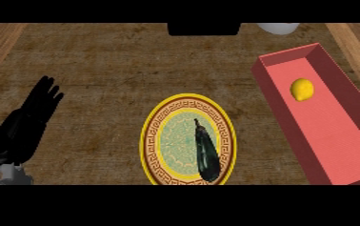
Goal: Pick the lemon from the plate and place it in the cardboard box
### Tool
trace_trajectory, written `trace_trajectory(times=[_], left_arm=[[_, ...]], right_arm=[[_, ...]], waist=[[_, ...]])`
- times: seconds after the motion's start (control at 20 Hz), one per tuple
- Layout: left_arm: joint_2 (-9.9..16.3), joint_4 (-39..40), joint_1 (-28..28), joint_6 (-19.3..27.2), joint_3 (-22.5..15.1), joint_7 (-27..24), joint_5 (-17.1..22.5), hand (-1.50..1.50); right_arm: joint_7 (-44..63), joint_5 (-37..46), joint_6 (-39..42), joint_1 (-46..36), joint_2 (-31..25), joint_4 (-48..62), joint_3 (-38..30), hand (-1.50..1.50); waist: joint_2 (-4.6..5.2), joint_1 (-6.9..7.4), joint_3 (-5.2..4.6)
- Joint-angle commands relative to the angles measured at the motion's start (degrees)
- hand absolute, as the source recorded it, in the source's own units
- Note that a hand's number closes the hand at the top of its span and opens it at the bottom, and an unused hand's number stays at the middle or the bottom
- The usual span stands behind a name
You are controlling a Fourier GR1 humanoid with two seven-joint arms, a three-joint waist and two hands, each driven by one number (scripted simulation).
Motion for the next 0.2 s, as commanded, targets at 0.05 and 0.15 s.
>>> trace_trajectory(times=[0.05,0.15], left_arm=[[-1.0,2.5,-1.3,0.1,-0.4,-1.5,-0.9,0.0],[-0.6,2.0,-1.0,0.2,0.0,-1.5,-1.5,0.0]], right_arm=[[-6.1,-7.9,3.6,5.7,-2.2,1.3,-5.9,-1.5],[-2.9,-10.3,5.7,7.7,-3.4,-2.0,-8.4,-1.5]], waist=[[0.06,0.02,0.0],[0.05,0.01,-0.01]])
